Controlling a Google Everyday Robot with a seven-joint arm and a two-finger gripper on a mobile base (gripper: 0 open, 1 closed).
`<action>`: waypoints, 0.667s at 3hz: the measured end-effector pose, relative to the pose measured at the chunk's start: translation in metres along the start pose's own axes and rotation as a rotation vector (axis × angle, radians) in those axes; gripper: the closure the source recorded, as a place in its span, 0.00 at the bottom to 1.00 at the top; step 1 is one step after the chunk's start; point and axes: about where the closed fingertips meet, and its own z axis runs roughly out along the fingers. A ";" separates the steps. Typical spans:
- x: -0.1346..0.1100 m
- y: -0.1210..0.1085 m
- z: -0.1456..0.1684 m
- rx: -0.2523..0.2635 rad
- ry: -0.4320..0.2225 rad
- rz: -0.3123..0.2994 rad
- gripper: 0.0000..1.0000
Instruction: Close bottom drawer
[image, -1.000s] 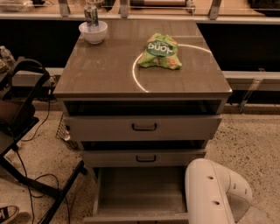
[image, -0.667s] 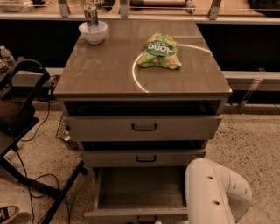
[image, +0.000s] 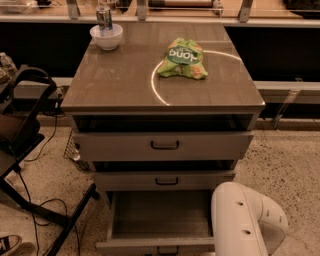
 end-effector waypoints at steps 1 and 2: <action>0.000 0.001 0.001 0.001 0.002 0.001 0.64; -0.001 -0.033 0.016 0.044 -0.017 -0.025 0.87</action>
Offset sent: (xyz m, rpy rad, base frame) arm 0.1061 0.0150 0.0104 0.0301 -0.1466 0.0532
